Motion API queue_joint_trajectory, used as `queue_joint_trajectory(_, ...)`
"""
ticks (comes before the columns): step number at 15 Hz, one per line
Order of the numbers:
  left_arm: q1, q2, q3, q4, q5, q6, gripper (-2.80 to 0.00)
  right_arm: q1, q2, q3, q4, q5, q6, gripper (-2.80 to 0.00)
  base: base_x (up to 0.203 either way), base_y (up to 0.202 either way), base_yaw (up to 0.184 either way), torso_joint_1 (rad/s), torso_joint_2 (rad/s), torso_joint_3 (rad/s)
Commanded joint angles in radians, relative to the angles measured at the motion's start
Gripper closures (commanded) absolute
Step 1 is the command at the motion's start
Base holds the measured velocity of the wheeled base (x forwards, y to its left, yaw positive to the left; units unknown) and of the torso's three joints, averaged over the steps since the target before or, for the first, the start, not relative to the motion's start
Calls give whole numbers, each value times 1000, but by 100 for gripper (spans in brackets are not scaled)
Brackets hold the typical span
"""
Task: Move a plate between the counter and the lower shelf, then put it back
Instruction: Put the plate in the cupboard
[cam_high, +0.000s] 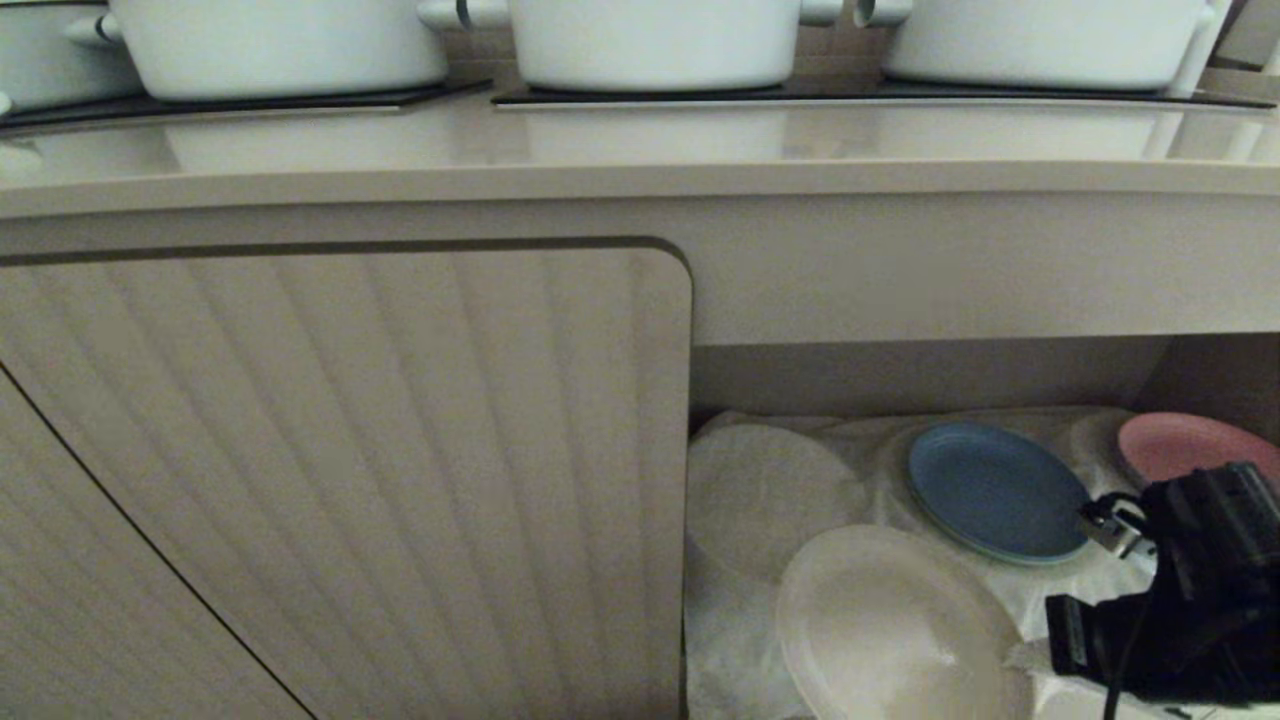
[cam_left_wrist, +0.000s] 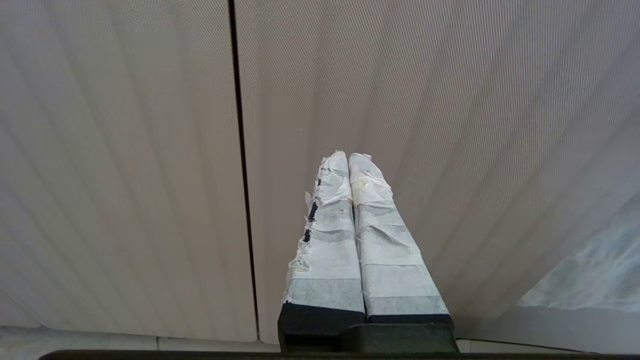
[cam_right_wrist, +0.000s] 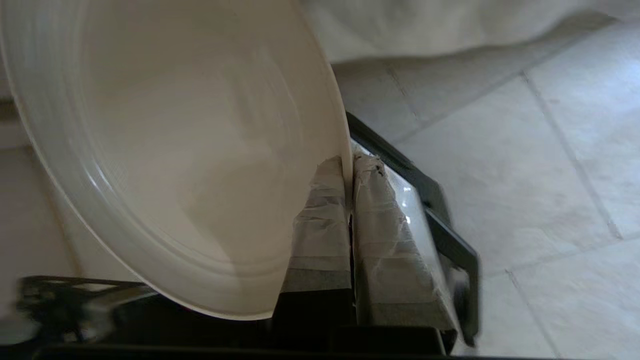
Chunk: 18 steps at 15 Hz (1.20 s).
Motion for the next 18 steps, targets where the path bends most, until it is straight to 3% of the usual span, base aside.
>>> queue_joint_trajectory(1,0,0,0,0,1,-1,0,-15,68,-42,-1,39,3,0,0,0,0,0,0,0)
queue_joint_trajectory(5,0,0,-1,0,1,-1,0,-19,139,-97,-13,73,21,0,0,0,0,0,0,0)
queue_joint_trajectory(9,0,0,-1,0,1,-1,0,-21,219,-112,-109,72,22,0,0,0,0,0,0,0)
queue_joint_trajectory(18,0,0,-1,0,1,-1,0,-21,292,-246,-100,74,25,0,0,0,0,0,0,0)
